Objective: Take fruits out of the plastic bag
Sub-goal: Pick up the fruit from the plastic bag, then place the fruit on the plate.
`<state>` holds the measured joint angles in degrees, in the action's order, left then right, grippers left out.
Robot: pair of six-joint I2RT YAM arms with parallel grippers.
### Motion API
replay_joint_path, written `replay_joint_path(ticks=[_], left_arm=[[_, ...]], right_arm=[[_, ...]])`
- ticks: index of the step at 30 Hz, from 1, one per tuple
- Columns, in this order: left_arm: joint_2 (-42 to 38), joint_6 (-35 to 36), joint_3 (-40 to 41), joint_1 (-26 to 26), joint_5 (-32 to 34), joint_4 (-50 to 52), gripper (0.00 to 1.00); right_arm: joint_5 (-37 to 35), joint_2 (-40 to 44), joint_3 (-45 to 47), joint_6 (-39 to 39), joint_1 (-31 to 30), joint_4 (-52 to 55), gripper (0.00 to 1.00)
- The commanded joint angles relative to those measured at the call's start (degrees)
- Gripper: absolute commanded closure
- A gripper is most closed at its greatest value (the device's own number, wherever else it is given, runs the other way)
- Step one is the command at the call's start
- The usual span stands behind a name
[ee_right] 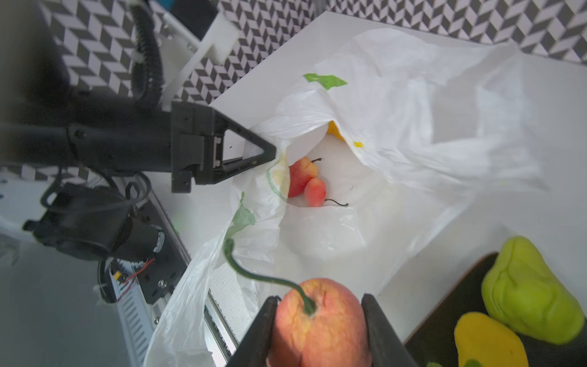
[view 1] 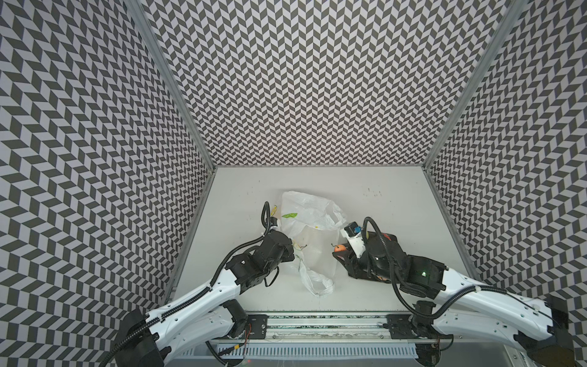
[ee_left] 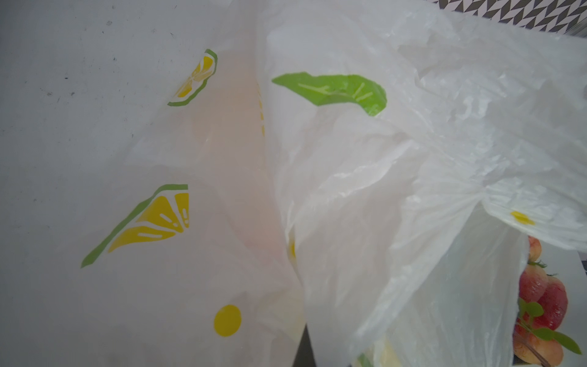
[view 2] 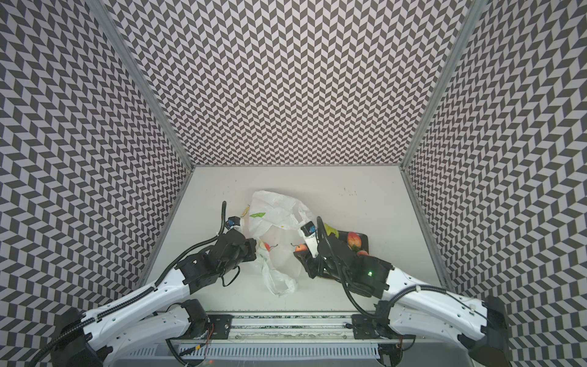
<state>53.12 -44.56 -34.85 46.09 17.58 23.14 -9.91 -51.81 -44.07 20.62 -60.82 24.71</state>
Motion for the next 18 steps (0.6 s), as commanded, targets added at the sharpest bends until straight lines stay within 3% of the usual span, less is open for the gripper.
replay_joint_path(ticks=[1,8,13,18], left_arm=[[0.51,-0.03,-0.48,-0.53,1.58,-1.51,1.0],[0.25,0.26,-0.57,-0.83,1.44,-1.0,1.0],[-1.12,0.13,-0.14,-1.14,1.36,-0.2,1.0],[-2.17,-0.02,0.46,-1.19,1.09,-0.1,1.0]], right_arm=[[-6.8,1.03,-0.87,15.3,1.91,8.43,0.73],[-0.39,-1.78,-0.48,14.98,22.71,9.54,0.75],[2.82,-6.59,-0.05,12.84,32.94,7.08,0.74],[2.66,-6.12,2.71,12.63,41.77,5.21,0.73]])
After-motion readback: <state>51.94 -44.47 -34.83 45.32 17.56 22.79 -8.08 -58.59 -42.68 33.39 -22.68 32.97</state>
